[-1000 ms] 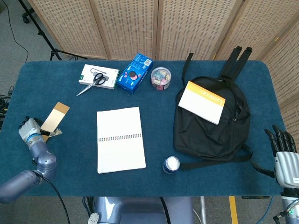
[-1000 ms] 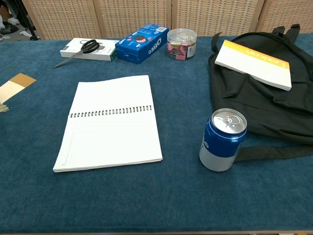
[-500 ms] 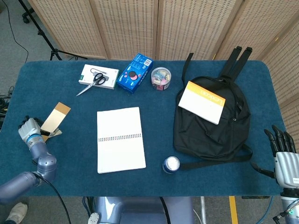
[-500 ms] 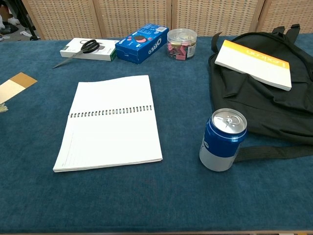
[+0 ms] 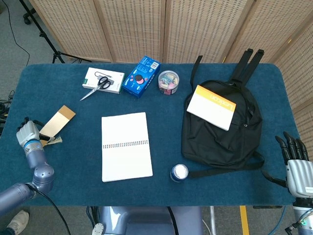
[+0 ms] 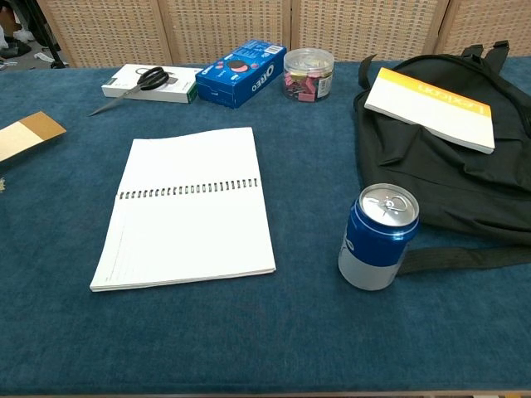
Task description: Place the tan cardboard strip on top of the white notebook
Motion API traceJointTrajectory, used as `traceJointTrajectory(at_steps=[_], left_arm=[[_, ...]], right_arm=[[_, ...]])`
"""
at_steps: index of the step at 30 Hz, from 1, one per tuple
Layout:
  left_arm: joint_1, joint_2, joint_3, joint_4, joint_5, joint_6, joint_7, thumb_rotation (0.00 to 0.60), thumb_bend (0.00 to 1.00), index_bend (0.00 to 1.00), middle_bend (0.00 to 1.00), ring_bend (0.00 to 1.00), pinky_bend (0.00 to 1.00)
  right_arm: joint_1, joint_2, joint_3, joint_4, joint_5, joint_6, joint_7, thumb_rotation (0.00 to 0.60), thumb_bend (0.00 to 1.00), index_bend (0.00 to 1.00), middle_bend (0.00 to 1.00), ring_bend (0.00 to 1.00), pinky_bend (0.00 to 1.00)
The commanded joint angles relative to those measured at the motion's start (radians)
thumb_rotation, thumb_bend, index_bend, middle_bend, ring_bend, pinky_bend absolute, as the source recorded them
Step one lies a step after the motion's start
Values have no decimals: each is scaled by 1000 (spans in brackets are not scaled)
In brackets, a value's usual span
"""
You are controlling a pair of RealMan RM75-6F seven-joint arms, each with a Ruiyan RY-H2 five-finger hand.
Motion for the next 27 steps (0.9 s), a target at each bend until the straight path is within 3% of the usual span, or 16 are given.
traceJointTrajectory(at_steps=[1, 8, 16, 21, 27], left_arm=[[6, 17, 6, -49, 41, 25, -29, 600, 52, 512, 0, 0, 0], [16, 61, 15, -215, 138, 86, -80, 600, 53, 512, 0, 0, 0], [44, 102, 93, -424, 299, 147, -118, 600, 52, 512, 0, 0, 0], [83, 155, 171, -526, 458, 50, -219, 600, 52, 512, 0, 0, 0], [93, 196, 253, -527, 656, -73, -319, 600, 44, 517, 0, 0, 0]], right_arm=[[0, 1, 0, 0, 1, -1, 1, 600, 156, 70, 0, 0, 0], [-1, 2, 0, -1, 0, 1, 2, 600, 156, 70, 0, 0, 0], [-2, 4, 1, -1, -1, 6, 6, 600, 156, 70, 0, 0, 0], [-3, 5, 0, -3, -4, 9, 7, 600, 156, 70, 0, 0, 0], [-4, 5, -2, -5, -7, 10, 5, 600, 156, 70, 0, 0, 0]])
